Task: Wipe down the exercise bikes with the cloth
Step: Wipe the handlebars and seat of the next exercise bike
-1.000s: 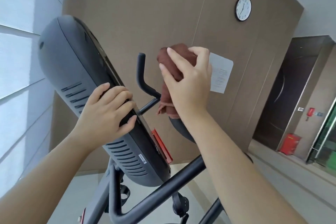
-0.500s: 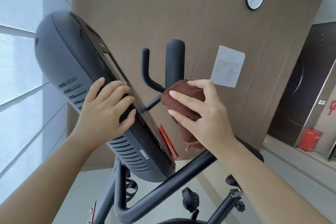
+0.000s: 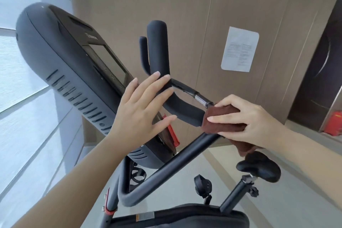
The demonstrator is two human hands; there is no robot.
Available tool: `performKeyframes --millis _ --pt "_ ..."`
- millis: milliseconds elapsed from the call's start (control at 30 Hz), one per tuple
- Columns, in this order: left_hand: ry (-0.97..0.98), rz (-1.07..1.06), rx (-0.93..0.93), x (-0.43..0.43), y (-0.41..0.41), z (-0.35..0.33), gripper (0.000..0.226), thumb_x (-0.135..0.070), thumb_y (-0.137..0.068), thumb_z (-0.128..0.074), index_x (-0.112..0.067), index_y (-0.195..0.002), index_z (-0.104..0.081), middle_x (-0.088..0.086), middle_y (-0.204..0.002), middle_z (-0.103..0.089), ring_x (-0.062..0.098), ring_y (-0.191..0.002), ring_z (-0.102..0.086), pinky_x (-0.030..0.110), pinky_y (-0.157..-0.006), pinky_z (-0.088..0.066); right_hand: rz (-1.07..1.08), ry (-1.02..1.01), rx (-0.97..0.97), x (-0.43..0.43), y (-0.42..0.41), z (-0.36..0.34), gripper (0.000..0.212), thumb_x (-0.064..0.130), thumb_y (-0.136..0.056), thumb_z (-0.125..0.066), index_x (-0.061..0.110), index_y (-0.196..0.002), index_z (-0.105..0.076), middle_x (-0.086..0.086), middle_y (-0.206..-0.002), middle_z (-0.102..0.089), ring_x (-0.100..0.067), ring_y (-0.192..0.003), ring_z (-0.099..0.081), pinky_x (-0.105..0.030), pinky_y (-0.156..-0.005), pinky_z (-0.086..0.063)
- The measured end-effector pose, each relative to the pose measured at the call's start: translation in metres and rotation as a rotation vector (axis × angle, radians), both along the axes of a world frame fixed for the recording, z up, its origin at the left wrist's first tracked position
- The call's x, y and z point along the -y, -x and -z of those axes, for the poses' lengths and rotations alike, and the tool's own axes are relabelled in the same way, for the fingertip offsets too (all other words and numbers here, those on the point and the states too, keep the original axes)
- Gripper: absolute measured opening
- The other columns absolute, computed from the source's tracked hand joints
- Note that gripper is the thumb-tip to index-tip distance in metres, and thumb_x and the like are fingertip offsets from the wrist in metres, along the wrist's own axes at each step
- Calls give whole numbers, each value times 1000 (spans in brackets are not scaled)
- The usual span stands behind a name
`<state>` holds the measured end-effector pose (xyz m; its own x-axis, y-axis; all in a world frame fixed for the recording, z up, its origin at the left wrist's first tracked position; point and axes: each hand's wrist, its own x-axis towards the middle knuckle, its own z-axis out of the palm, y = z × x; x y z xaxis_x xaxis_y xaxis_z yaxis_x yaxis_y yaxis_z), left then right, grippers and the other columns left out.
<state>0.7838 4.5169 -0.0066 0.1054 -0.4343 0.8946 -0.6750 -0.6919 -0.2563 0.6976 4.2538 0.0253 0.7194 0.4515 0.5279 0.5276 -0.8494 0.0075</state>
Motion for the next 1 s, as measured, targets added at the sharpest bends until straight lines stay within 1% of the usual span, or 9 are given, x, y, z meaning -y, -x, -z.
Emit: performKeyframes --millis 100,233,367,433,500,600,733,867,1000 --pt "-57 -43 -34 5 3 -1 47 -44 -86 -52 -8 -115 -59 10 -134 -49 23 -133 -28 45 -106 -20 55 -111 -132 19 -1 -15 40 17 -73 -75 40 -104 -64 7 -106 -55 -4 -96 -53 -12 -86 -37" --pt "-67 -86 -20 10 6 -2 47 -46 -87 -49 -8 -112 -60 11 -131 -52 24 -132 -29 44 -106 -20 -31 -311 -67 3 -24 -31 38 21 -74 -73 36 -107 -62 5 -105 -57 0 -98 -52 -7 -90 -34" --pt "-51 -124 11 19 9 -4 47 -47 -87 -49 -5 -104 -62 12 -125 -57 26 -130 -31 45 -104 -21 -114 -256 -280 -20 -46 -17 47 30 -77 -71 44 -119 -55 12 -112 -53 1 -104 -49 -9 -91 -34" --pt "-39 -150 12 26 10 0 48 -47 -88 -47 -4 -103 -62 14 -122 -58 28 -129 -32 46 -103 -23 -132 -243 -306 -5 -46 -13 48 27 -79 -68 51 -118 -51 13 -110 -53 2 -101 -49 -8 -88 -34" --pt "-48 -162 14 37 13 7 48 -44 -91 -43 -3 -103 -62 15 -122 -58 28 -128 -35 48 -101 -25 -151 -193 -301 20 -40 -12 45 27 -81 -65 54 -113 -51 13 -108 -54 -1 -99 -51 -12 -88 -35" --pt "-95 -157 15 63 17 16 42 -39 -91 -43 -6 -105 -64 13 -124 -57 28 -127 -39 48 -100 -26 -194 -174 -309 52 -29 -6 44 21 -79 -64 55 -106 -57 17 -109 -52 -4 -101 -53 -9 -87 -36" --pt "-141 -138 -47 93 24 19 36 -37 -90 -46 -10 -105 -66 10 -123 -59 27 -122 -48 47 -100 -27 -233 -184 -357 64 -32 -9 40 15 -79 -69 44 -107 -63 16 -108 -53 -4 -101 -53 -10 -87 -37" --pt "-114 -161 -123 104 29 22 36 -37 -90 -46 -10 -103 -66 6 -105 -65 26 -104 -57 43 -101 -26 -236 -210 -358 66 -41 -20 38 28 -76 -70 51 -106 -61 20 -104 -53 0 -102 -51 -11 -90 -36" --pt "-30 -203 -179 113 35 24 39 -43 -86 -50 -9 -97 -65 5 -98 -64 26 -96 -58 42 -99 -28 -232 -254 -366 54 -51 -2 39 47 -74 -65 56 -110 -54 19 -108 -51 3 -104 -49 -24 -96 -38"
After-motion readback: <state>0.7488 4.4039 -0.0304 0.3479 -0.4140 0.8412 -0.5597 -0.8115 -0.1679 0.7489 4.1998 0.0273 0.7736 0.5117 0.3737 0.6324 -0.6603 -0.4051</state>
